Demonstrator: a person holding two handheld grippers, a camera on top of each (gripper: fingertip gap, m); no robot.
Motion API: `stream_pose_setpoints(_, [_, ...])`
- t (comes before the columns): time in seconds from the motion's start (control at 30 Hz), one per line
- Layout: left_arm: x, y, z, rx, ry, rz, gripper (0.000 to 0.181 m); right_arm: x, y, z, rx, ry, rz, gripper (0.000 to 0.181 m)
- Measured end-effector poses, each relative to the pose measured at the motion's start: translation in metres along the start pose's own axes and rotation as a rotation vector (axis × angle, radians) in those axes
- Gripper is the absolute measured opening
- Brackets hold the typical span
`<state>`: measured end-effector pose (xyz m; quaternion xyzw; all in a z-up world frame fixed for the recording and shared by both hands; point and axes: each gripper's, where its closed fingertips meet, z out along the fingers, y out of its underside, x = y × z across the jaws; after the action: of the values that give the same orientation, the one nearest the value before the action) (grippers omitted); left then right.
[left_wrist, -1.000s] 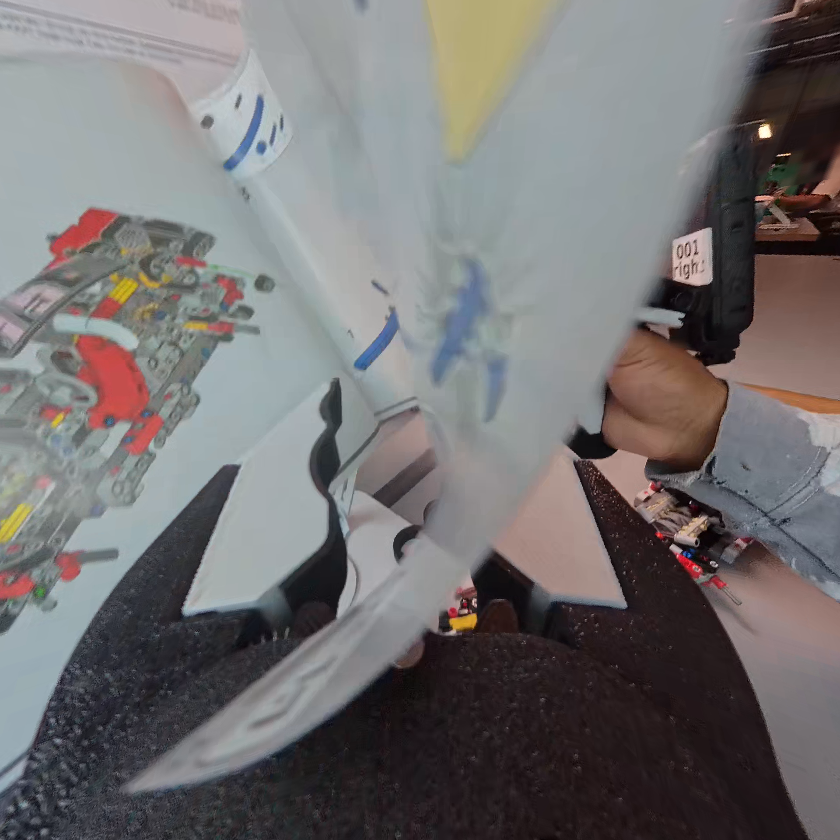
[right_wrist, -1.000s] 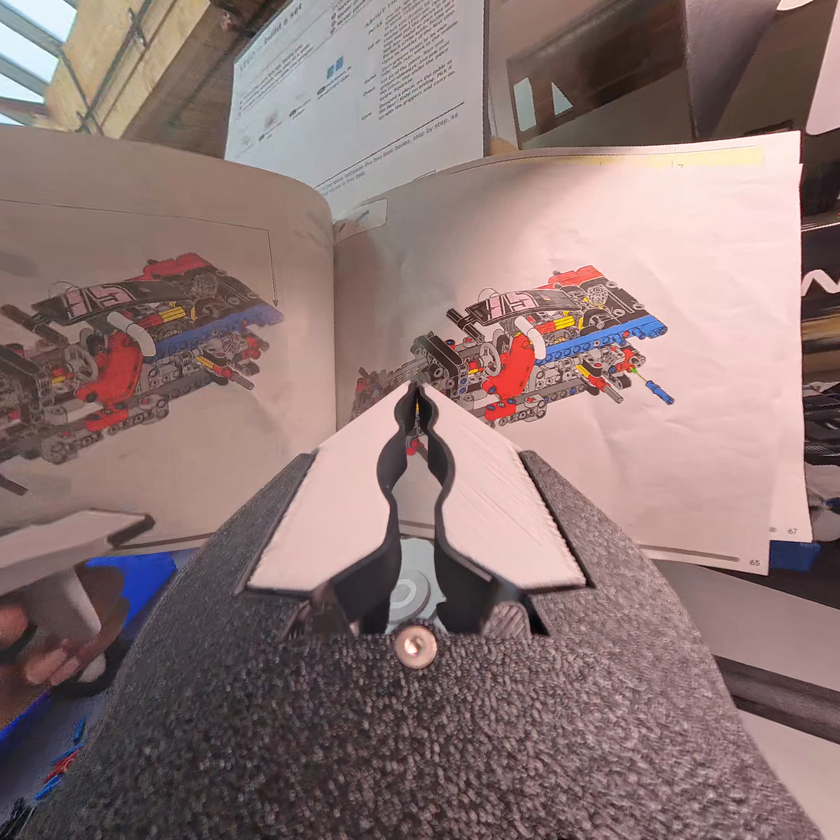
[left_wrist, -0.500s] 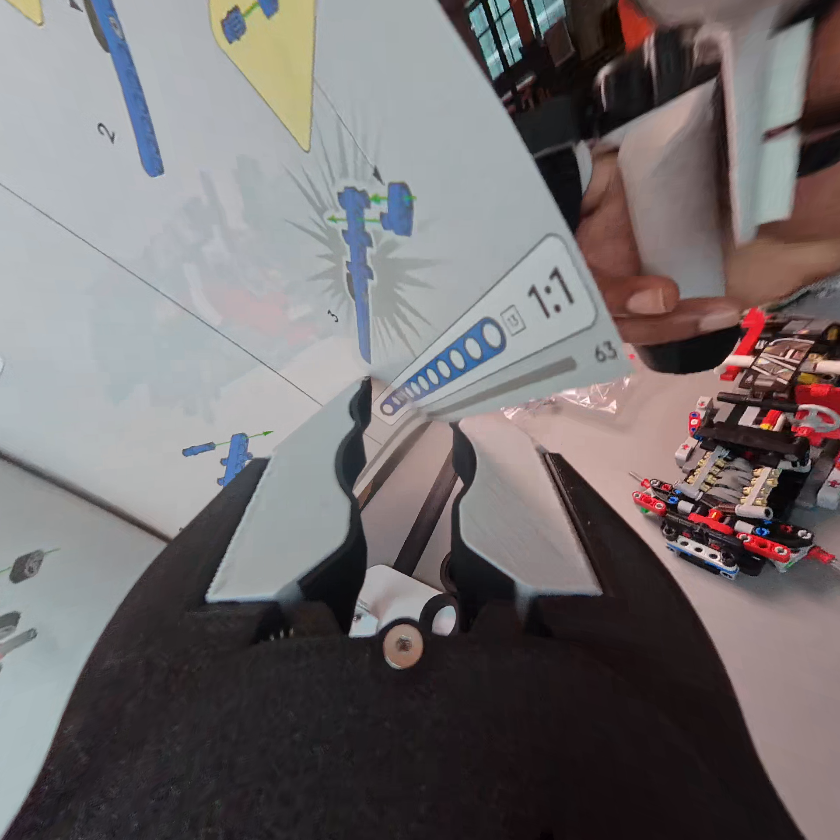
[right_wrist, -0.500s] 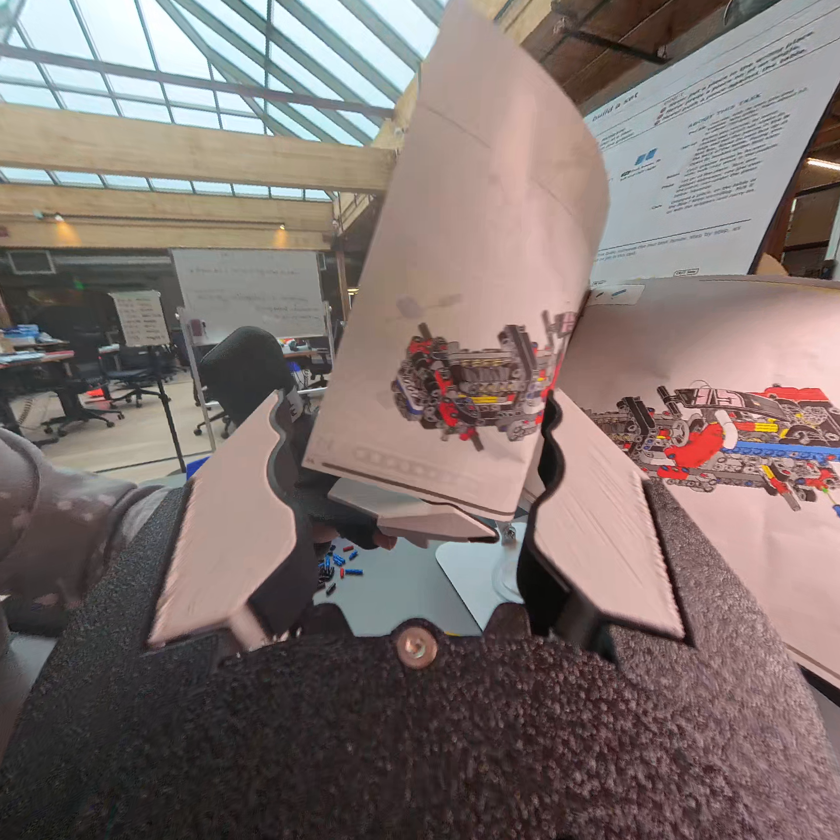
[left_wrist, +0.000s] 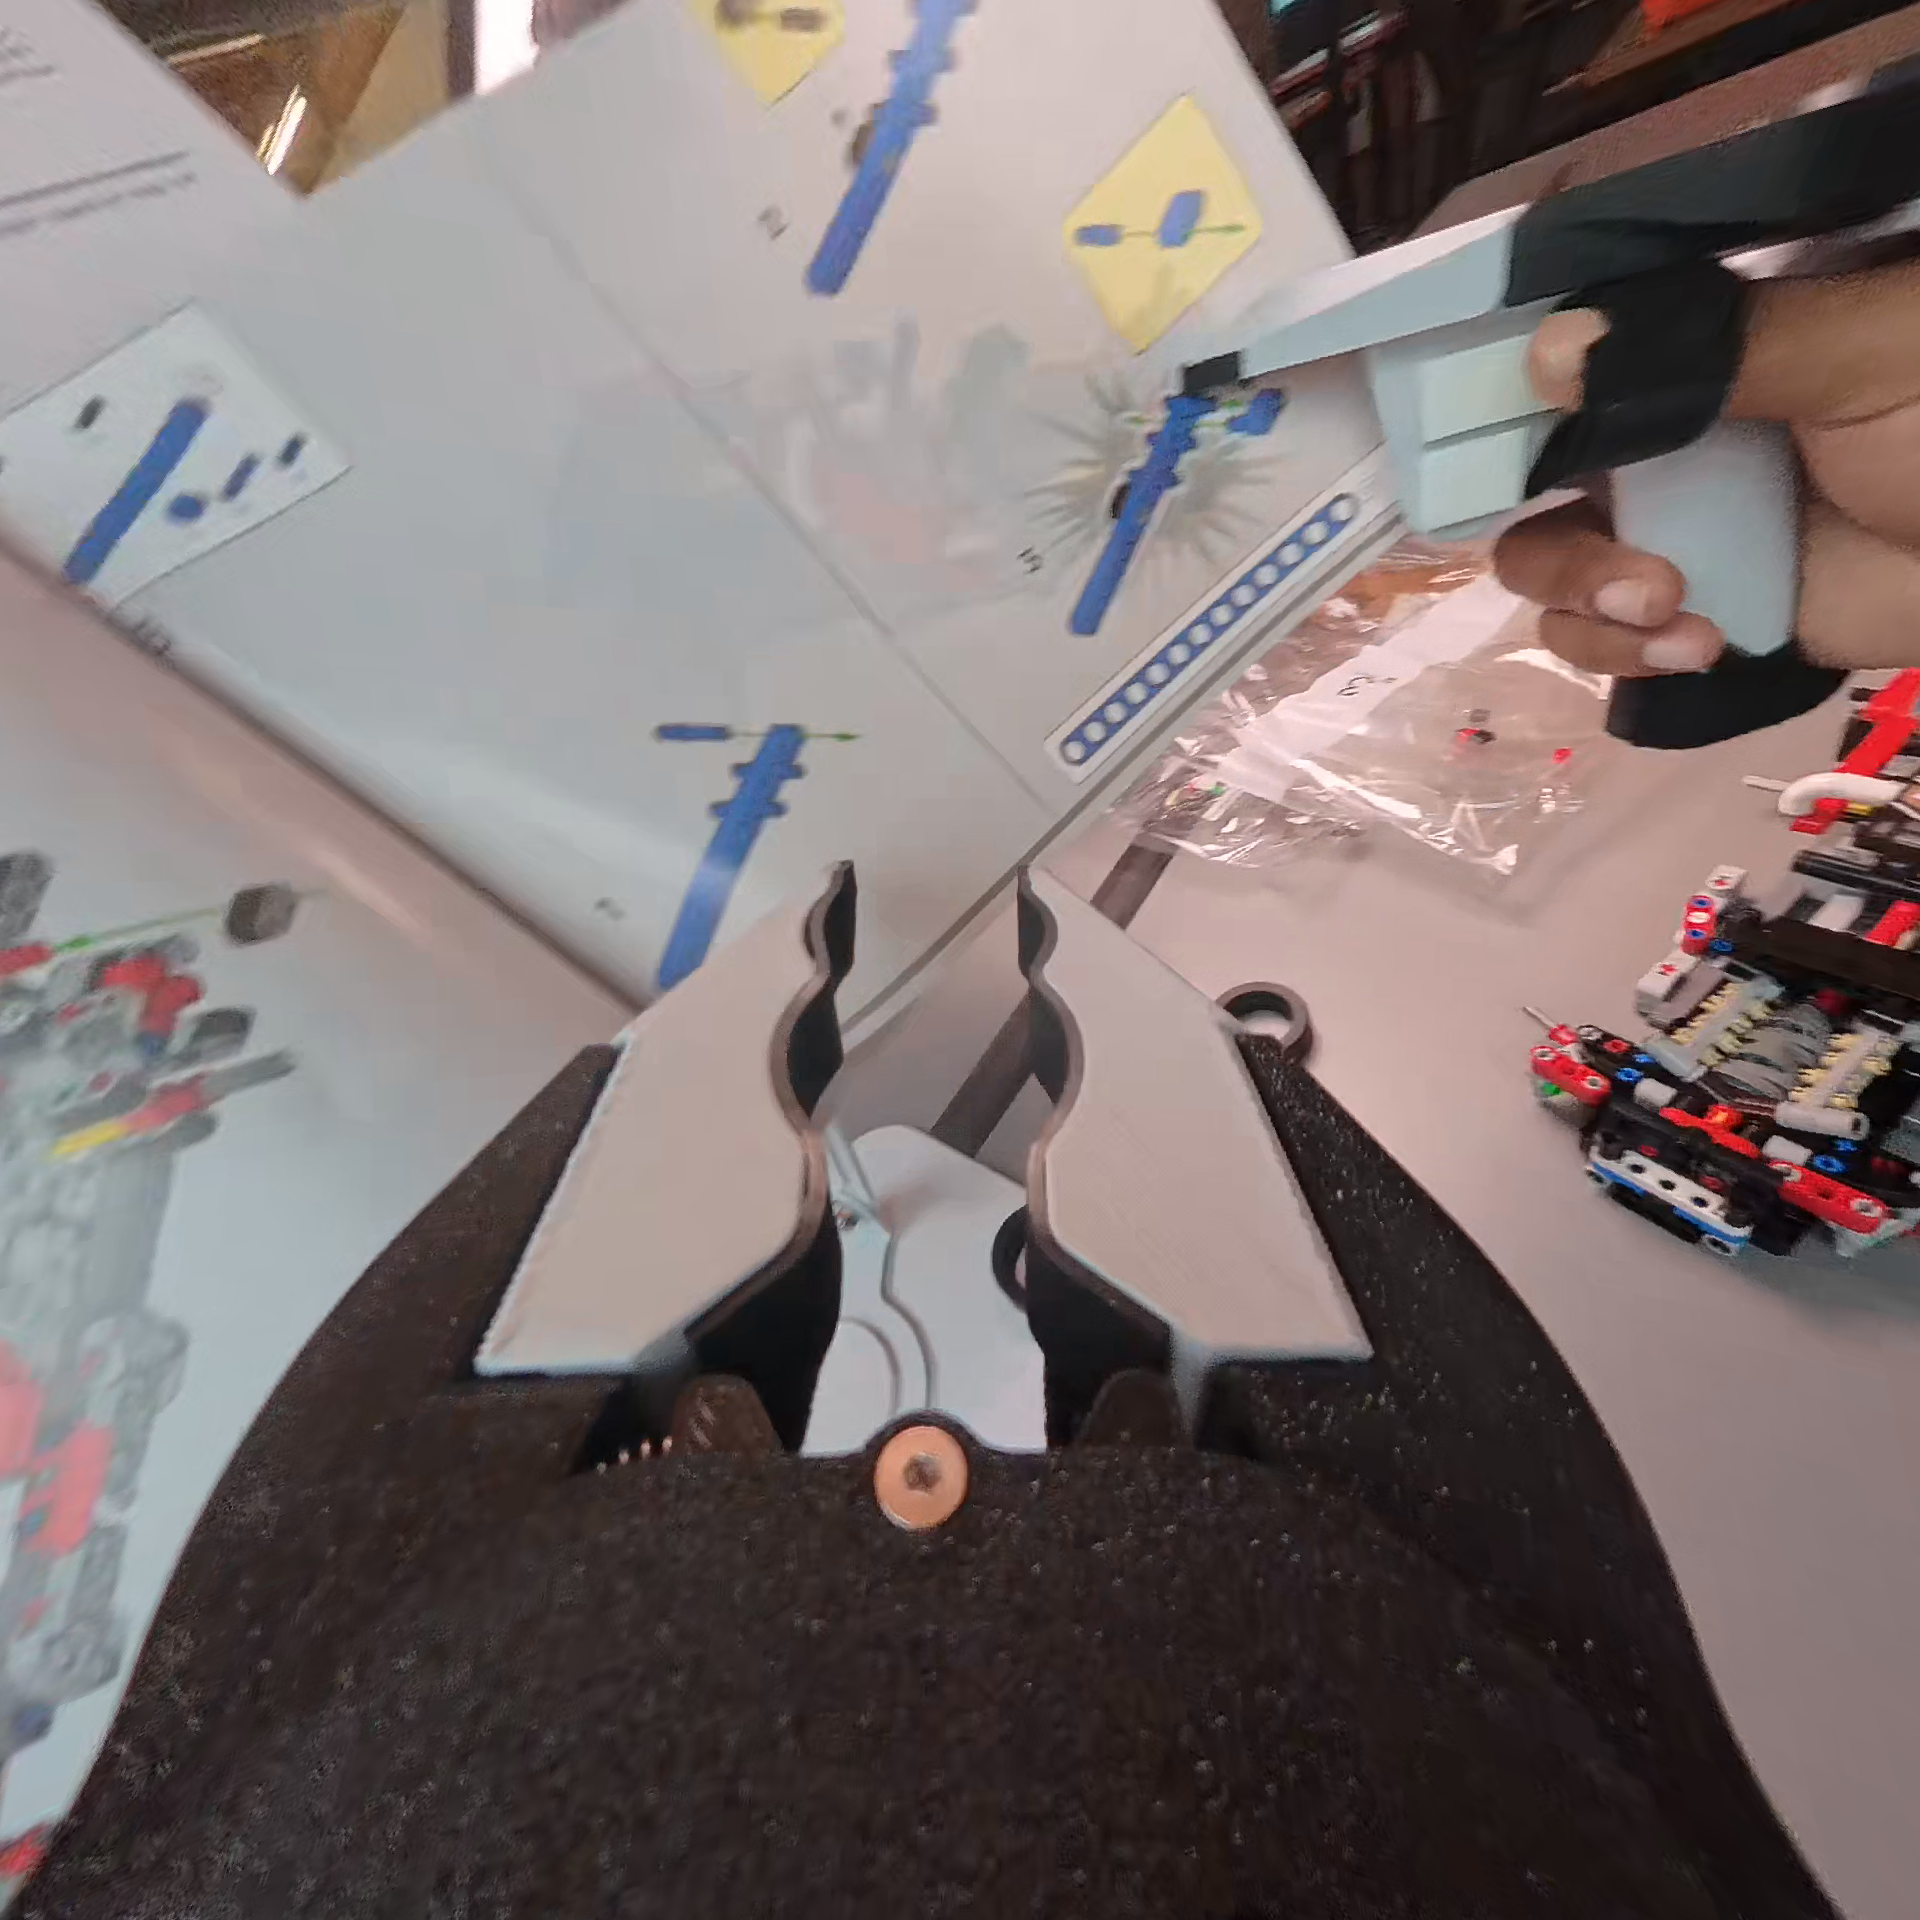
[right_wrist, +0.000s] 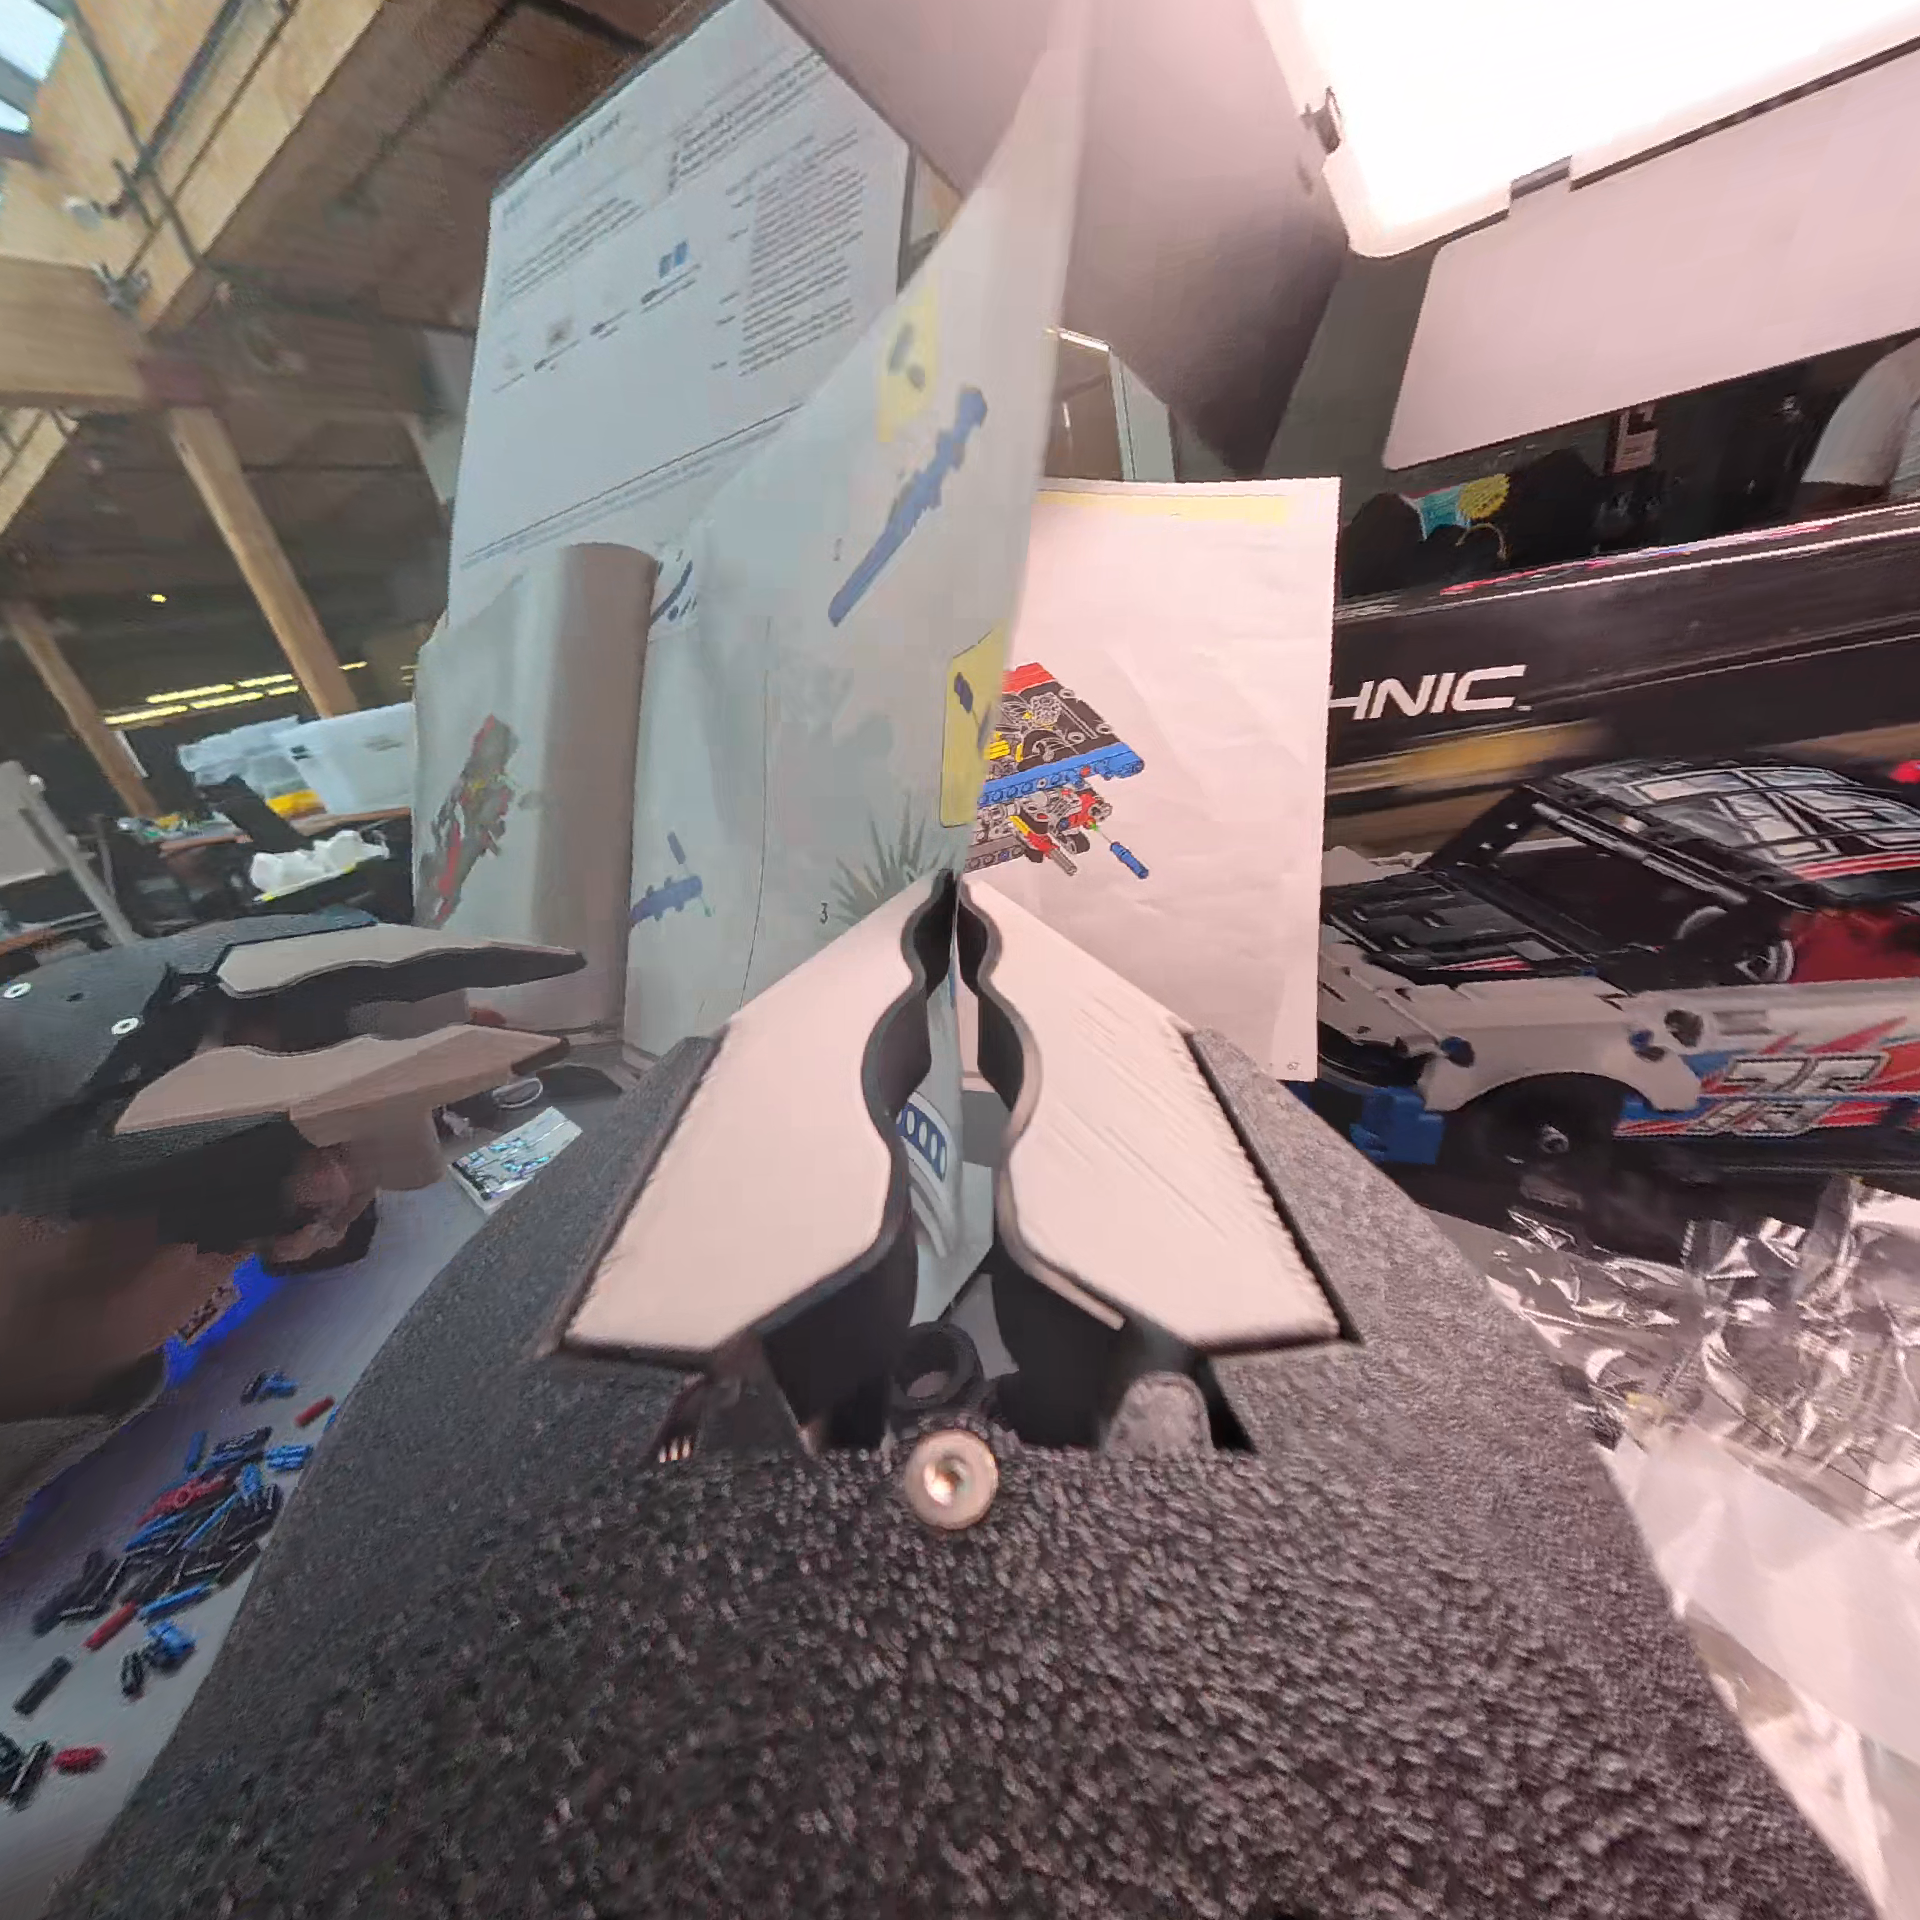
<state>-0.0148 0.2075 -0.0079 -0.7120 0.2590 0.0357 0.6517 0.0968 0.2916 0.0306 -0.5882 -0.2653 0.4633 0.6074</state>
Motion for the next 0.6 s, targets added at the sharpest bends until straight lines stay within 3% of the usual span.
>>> stream_pose_setpoints(0.17, [-0.05,0.032,-0.009,-0.111,-0.114,-0.028,0.024,0.015,0.005,0.008,0.013,0.067,-0.025,0.0])
stream_pose_setpoints(0.27, [-0.055,0.034,-0.012,-0.114,-0.129,0.016,0.015,0.022,0.007,0.011,0.016,0.089,-0.01,0.0])
stream_pose_setpoints(0.6, [-0.054,0.035,-0.011,-0.105,-0.143,0.027,0.016,0.032,0.004,0.002,0.045,0.08,0.056,0.0])
